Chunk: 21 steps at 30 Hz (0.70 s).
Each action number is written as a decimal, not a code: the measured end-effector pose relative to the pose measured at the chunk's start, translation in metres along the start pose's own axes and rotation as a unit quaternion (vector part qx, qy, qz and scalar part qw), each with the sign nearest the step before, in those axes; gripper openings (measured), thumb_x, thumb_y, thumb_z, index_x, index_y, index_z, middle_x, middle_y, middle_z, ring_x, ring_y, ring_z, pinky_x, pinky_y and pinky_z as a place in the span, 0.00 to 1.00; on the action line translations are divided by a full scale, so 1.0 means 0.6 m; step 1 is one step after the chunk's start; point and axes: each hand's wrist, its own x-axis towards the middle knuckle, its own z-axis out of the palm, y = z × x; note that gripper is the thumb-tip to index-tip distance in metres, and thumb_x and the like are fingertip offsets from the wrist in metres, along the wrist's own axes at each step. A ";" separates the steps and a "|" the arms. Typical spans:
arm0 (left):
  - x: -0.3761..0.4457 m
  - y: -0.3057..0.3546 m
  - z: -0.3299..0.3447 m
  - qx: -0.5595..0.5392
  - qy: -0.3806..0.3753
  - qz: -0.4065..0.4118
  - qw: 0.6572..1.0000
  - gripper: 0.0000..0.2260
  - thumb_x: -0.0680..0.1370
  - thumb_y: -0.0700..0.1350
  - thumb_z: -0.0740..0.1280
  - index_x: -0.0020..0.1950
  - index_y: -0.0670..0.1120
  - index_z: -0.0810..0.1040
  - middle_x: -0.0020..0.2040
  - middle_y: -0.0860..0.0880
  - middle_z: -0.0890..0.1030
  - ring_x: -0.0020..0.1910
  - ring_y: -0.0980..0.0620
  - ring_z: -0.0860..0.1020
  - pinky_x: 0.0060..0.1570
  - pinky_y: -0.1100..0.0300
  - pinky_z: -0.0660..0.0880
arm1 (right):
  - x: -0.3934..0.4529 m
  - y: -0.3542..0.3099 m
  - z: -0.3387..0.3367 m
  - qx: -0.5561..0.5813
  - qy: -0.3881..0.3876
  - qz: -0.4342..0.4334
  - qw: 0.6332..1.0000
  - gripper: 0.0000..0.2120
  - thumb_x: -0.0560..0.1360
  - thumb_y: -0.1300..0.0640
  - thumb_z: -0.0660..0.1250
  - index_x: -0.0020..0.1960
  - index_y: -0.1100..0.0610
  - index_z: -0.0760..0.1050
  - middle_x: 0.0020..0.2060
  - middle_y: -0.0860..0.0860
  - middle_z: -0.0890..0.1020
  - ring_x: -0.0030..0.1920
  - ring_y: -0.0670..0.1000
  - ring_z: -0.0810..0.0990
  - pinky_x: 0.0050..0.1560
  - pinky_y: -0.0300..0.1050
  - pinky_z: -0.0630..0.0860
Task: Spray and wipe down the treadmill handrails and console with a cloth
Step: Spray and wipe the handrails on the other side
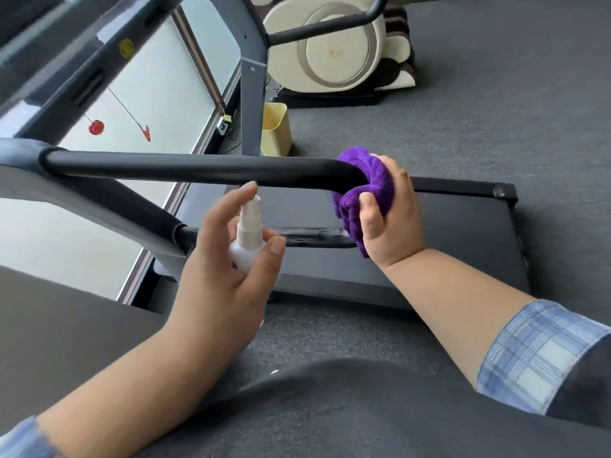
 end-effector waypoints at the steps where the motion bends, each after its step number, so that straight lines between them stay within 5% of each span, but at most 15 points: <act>1: -0.005 0.002 0.002 0.004 0.000 -0.004 1.000 0.24 0.81 0.49 0.66 0.70 0.69 0.61 0.47 0.55 0.79 0.34 0.50 0.78 0.36 0.71 0.74 | -0.010 0.009 -0.001 0.010 0.004 0.006 1.000 0.22 0.82 0.36 0.53 0.68 0.49 0.67 0.60 0.45 0.74 0.60 0.46 0.74 0.65 0.33 0.66; 4: -0.019 0.007 0.004 0.026 0.003 -0.013 1.000 0.24 0.80 0.51 0.65 0.71 0.68 0.60 0.48 0.57 0.79 0.38 0.54 0.79 0.39 0.74 0.73 | -0.054 0.039 -0.003 0.035 0.001 0.060 0.998 0.25 0.82 0.35 0.51 0.70 0.50 0.64 0.63 0.46 0.71 0.63 0.46 0.72 0.67 0.36 0.66; 8: -0.031 0.006 0.010 0.044 0.011 -0.017 0.999 0.24 0.80 0.50 0.66 0.71 0.67 0.59 0.47 0.58 0.78 0.38 0.55 0.79 0.38 0.73 0.73 | -0.125 0.066 -0.003 0.034 -0.040 0.166 0.985 0.31 0.82 0.41 0.53 0.74 0.64 0.63 0.65 0.50 0.69 0.63 0.41 0.69 0.64 0.24 0.60; 12: -0.041 0.002 0.012 0.045 0.021 -0.032 0.998 0.24 0.80 0.51 0.65 0.71 0.67 0.60 0.48 0.58 0.79 0.38 0.56 0.79 0.38 0.74 0.73 | -0.183 0.065 -0.015 0.029 -0.104 0.291 0.951 0.31 0.80 0.40 0.51 0.74 0.59 0.65 0.64 0.55 0.77 0.63 0.56 0.76 0.59 0.33 0.64; 17: -0.048 -0.012 -0.001 0.041 0.042 -0.049 0.997 0.24 0.79 0.52 0.66 0.70 0.69 0.61 0.47 0.58 0.79 0.38 0.53 0.79 0.37 0.70 0.74 | -0.206 0.016 -0.026 0.046 -0.150 0.302 0.941 0.36 0.75 0.31 0.47 0.73 0.53 0.66 0.60 0.48 0.77 0.61 0.50 0.76 0.60 0.32 0.65; 21: -0.060 -0.026 -0.023 0.041 0.058 -0.071 0.995 0.23 0.78 0.54 0.65 0.69 0.72 0.61 0.48 0.57 0.80 0.39 0.52 0.81 0.38 0.73 0.74 | -0.186 -0.036 -0.014 0.118 -0.185 0.216 0.951 0.19 0.80 0.37 0.53 0.66 0.42 0.67 0.59 0.39 0.78 0.59 0.35 0.76 0.61 0.28 0.67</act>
